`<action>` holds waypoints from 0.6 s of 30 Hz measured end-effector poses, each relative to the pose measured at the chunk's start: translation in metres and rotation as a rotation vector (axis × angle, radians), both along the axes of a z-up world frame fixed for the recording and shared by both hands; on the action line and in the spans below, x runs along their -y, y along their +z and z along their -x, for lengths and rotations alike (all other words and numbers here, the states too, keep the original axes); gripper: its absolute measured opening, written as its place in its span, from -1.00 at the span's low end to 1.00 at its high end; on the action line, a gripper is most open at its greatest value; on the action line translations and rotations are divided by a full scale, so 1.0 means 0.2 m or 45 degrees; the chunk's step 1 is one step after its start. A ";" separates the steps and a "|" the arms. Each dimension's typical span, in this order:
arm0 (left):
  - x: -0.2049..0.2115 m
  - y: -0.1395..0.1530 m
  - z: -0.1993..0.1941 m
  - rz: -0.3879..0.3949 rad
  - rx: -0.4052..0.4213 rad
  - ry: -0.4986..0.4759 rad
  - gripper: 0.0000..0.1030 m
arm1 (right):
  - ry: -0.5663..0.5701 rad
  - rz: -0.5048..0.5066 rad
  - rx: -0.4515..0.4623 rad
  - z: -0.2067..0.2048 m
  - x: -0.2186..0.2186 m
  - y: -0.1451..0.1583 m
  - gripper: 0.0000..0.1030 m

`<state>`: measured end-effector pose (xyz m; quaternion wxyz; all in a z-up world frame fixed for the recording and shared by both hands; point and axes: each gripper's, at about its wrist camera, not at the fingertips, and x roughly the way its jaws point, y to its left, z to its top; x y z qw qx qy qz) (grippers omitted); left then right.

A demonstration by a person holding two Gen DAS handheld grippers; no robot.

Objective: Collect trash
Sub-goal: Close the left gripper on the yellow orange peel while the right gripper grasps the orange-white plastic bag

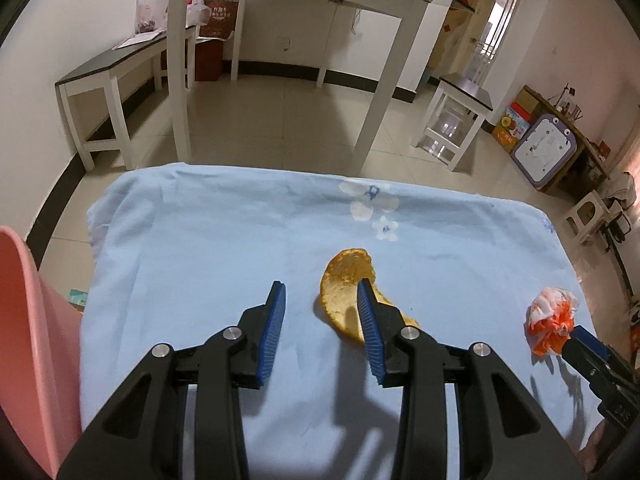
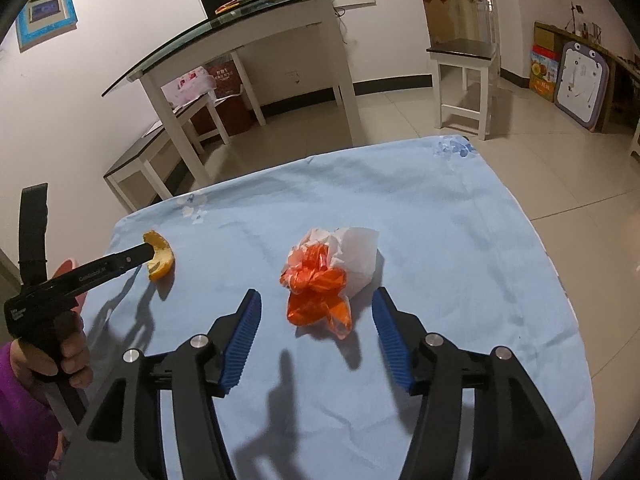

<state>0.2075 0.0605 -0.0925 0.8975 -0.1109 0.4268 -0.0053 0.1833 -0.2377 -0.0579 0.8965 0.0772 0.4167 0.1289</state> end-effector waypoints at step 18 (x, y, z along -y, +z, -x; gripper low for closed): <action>0.13 0.01 0.05 -0.086 0.039 0.025 -0.93 | 0.039 0.061 -0.040 -0.12 -0.05 -0.07 -0.22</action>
